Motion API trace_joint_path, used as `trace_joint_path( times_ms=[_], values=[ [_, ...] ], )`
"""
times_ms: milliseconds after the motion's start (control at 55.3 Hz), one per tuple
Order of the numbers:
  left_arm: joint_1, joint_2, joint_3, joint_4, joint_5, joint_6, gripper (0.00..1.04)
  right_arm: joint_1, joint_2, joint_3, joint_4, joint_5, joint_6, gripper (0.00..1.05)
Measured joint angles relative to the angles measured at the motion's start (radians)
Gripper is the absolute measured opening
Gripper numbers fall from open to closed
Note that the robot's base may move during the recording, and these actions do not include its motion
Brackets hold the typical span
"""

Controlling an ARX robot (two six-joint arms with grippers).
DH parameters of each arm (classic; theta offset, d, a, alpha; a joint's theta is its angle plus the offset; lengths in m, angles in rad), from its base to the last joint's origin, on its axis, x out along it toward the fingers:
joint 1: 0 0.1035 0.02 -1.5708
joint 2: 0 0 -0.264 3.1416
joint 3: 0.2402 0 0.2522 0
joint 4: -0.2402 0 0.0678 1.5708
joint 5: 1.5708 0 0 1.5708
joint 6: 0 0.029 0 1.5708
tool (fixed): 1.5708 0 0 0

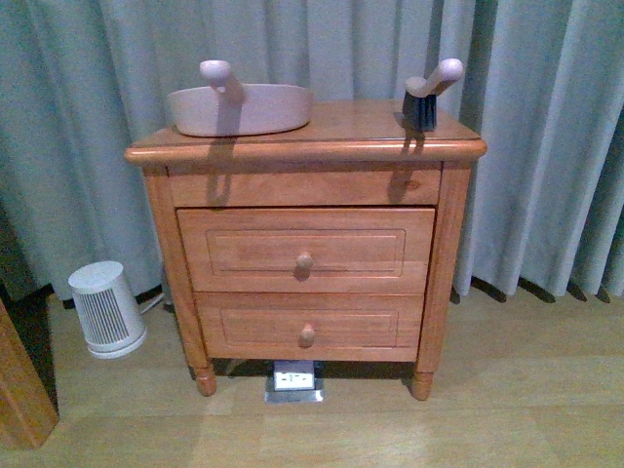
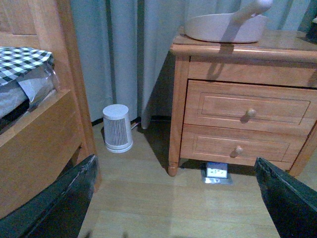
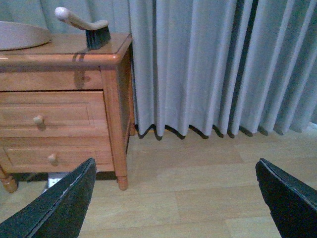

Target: Clean up trash

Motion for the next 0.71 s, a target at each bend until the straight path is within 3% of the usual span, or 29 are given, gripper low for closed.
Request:
trace_joint_path(
  times_ms=[705],
  values=[
    [0.0,0.0,0.0,0.0,0.0,0.0,0.97,0.0,0.0,0.0,0.0,0.0,0.0,0.97]
  ],
)
